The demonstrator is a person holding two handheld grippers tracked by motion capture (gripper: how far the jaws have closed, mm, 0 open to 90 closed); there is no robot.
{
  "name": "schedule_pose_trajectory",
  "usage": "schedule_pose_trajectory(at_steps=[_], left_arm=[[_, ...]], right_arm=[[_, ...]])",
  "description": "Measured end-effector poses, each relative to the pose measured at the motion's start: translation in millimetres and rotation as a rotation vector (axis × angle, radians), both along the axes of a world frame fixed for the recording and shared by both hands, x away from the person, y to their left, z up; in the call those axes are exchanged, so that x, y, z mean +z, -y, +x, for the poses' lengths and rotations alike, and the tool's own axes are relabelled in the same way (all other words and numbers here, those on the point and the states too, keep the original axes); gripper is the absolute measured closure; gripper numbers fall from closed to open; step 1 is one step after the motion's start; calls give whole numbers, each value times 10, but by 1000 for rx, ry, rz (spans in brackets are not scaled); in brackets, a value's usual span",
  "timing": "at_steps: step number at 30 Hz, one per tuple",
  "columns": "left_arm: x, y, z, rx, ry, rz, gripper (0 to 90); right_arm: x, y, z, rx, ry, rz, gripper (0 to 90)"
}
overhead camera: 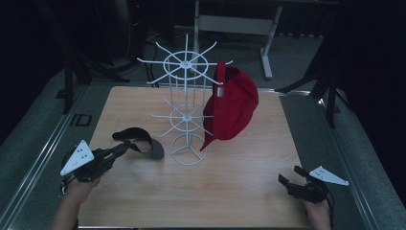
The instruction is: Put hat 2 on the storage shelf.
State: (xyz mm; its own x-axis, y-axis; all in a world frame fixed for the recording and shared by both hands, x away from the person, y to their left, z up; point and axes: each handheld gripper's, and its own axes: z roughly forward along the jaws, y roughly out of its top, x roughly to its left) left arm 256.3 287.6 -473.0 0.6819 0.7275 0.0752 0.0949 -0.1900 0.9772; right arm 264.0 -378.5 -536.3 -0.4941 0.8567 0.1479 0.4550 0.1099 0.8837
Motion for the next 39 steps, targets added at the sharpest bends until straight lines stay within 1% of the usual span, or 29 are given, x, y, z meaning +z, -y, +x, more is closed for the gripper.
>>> schedule_pose_trajectory(at_steps=[1, 5, 7, 9, 11, 12, 14, 17, 18, 21, 23, 29, 30, 33, 35, 39], left_arm=[[24, 11, 3, 1, 10, 2, 855], [147, 40, 7, -17, 40, -13, 855], [218, 48, 4, -21, 50, -27, 855], [286, 56, 5, -14, 52, -38, 855], [342, 55, 4, -5, 57, -46, 855], [368, 51, 1, -9, 62, -55, 855], [420, 41, -12, -20, 72, -55, 856], [498, 19, -33, -64, 87, -59, 855], [526, 6, -41, -89, 87, -63, 855], [608, -16, -71, -142, 100, -78, 855], [666, -23, -92, -158, 113, -77, 855], [850, -31, -92, -159, 144, -92, 855], [904, -21, -79, -142, 148, -95, 855], [1046, 19, -21, -132, 161, -93, 856], [1132, 47, 14, -131, 169, -90, 855], [1333, 101, 79, -148, 188, -85, 855]], right_arm=[[6, -2, 0, 2, 7, -3, 143], [3, -25, -8, -12, 36, -56, 143], [-14, -38, -6, -30, 25, -73, 143], [-34, -53, -6, -51, -1, -71, 143], [-50, -66, -5, -62, -10, -80, 143], [-57, -71, -5, -68, -14, -85, 143], [-69, -77, -1, -68, -18, -92, 143], [-85, -81, -2, -63, -19, -91, 143], [-88, -80, -1, -62, -19, -89, 143], [-95, -72, 1, -57, -23, -82, 143], [-95, -74, 1, -54, -25, -80, 143], [-89, -87, 0, -43, -26, -79, 143], [-88, -86, 0, -44, -25, -79, 143], [-85, -77, -2, -44, -25, -74, 143], [-84, -73, -4, -47, -26, -71, 143], [-85, -69, -2, -44, -28, -71, 143]])
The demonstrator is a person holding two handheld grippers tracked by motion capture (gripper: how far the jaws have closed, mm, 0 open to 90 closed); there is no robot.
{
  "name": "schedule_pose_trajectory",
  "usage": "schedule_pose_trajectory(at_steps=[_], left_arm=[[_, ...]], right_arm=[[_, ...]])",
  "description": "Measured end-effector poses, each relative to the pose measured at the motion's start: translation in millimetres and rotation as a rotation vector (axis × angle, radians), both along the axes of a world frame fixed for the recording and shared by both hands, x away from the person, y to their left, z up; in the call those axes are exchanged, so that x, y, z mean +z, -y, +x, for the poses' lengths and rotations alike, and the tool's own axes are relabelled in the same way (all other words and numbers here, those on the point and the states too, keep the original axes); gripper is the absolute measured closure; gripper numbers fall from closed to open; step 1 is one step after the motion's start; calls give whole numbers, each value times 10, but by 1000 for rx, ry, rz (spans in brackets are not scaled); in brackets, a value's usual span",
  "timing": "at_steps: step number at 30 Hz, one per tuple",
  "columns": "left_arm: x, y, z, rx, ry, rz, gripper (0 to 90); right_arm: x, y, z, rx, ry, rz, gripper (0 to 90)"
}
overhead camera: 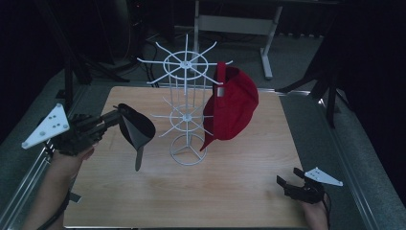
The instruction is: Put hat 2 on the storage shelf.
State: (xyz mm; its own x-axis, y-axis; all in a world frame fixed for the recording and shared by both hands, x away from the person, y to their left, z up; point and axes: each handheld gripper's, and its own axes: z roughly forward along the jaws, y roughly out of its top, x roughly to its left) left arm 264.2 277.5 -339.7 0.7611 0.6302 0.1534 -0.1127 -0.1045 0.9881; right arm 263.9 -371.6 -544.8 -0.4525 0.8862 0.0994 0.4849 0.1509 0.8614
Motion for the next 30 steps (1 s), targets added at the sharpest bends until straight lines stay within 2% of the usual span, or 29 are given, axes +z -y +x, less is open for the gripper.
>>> schedule_pose_trajectory(at_steps=[5, 8, 9, 11, 18, 27, 30], left_arm=[[230, 35, 30, -9, 22, 11, 855], [361, 72, 28, -12, 38, 31, 855], [361, 72, 28, -12, 38, 31, 855], [475, 123, 22, -28, 59, 37, 855], [667, 249, 35, -64, 92, 37, 855], [789, 339, 81, -82, 94, 20, 854], [841, 367, 82, -74, 95, 19, 855]], right_arm=[[-1, -2, 4, 7, -2, -2, 143], [3, -7, 4, 10, -3, -1, 143], [3, -7, 4, 10, -3, -1, 143], [8, -9, 4, 11, -1, 1, 143], [8, -9, 2, 12, -2, 1, 143], [11, 3, 0, 10, -1, 5, 143], [11, 0, 0, 11, 0, 3, 143]])
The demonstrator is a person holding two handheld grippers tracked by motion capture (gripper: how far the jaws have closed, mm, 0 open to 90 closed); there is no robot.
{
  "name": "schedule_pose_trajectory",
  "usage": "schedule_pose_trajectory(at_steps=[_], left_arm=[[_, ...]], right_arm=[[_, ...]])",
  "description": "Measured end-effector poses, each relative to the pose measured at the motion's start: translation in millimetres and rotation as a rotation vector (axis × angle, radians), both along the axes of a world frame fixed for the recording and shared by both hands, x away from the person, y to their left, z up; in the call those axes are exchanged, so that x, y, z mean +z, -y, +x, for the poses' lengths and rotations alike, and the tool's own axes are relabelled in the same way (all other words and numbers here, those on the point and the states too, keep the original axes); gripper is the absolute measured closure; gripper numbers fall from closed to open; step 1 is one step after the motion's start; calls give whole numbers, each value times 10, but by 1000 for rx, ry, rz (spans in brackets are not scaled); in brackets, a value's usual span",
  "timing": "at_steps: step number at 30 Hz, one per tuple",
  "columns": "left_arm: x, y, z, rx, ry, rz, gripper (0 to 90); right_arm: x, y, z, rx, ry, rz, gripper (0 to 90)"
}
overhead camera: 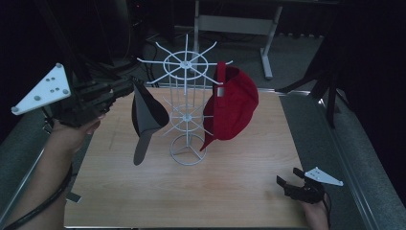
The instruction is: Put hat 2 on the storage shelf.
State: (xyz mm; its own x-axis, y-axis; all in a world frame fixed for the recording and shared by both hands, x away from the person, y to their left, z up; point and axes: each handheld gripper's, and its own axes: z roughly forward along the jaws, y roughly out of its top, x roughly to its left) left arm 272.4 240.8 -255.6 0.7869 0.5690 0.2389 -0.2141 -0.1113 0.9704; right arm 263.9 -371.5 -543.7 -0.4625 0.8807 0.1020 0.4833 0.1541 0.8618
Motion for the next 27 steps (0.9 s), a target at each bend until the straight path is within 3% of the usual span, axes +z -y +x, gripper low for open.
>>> schedule_pose_trajectory(at_steps=[7, 15, 21, 27], left_arm=[[100, 92, -3, -8, 14, 4, 855], [175, 270, 17, -38, -2, 9, 854], [100, 386, 8, -69, -21, 37, 853], [-40, 431, -24, -64, -35, 88, 852]], right_arm=[[2, 2, 1, -1, -3, 3, 143], [-2, 2, 5, 0, -8, -3, 143], [-2, 9, 3, -1, -9, -2, 143], [-3, 14, 7, -2, -8, 0, 143]])
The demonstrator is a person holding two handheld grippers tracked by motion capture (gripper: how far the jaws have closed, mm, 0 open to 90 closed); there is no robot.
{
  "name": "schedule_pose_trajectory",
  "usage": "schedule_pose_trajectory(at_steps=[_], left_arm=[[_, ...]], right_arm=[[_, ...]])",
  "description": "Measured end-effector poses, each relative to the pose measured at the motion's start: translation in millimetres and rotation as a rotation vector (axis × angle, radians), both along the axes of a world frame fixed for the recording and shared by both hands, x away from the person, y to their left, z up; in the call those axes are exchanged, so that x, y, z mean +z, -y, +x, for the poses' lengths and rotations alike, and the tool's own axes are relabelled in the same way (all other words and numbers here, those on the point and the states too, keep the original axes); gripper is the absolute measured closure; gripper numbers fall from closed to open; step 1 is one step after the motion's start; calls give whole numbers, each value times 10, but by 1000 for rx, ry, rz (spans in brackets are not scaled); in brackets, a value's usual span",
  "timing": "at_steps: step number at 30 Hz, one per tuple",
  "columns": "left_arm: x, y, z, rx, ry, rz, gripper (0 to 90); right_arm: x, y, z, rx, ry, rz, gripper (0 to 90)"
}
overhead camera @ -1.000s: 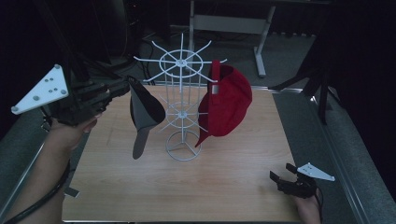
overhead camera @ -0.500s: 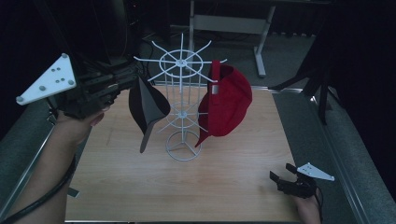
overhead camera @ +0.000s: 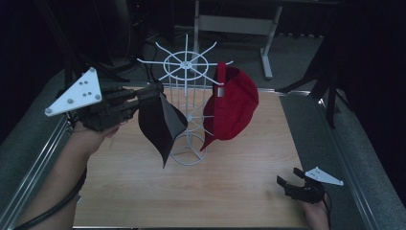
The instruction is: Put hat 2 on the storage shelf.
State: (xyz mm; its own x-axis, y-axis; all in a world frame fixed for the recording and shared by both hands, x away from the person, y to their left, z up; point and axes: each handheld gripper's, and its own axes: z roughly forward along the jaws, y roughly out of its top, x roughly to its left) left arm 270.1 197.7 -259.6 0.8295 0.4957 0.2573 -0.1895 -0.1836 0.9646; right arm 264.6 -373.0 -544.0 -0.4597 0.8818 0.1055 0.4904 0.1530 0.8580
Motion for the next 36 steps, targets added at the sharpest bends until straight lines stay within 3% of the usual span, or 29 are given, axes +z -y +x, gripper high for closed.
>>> schedule_pose_trajectory(at_steps=[6, 13, 18, 21, 30, 36], left_arm=[[-166, -19, 33, 0, -42, 7, 851], [-267, -54, 38, 25, -60, -20, 829], [-281, -32, 24, 39, -67, 28, 727], [-315, -36, 22, 40, -78, 36, 703], [-398, -172, -20, 71, -98, -6, 631], [-486, -231, -51, 86, -114, -3, 631]], right_arm=[[0, -4, -1, 0, -2, -2, 143], [-2, -2, 0, 0, -1, -1, 143], [-1, -1, 0, 0, -1, 0, 143], [-2, 0, -1, 0, -3, 2, 143], [-2, 2, 1, -1, -3, 1, 143], [-2, -1, 3, 0, -3, 1, 143]])
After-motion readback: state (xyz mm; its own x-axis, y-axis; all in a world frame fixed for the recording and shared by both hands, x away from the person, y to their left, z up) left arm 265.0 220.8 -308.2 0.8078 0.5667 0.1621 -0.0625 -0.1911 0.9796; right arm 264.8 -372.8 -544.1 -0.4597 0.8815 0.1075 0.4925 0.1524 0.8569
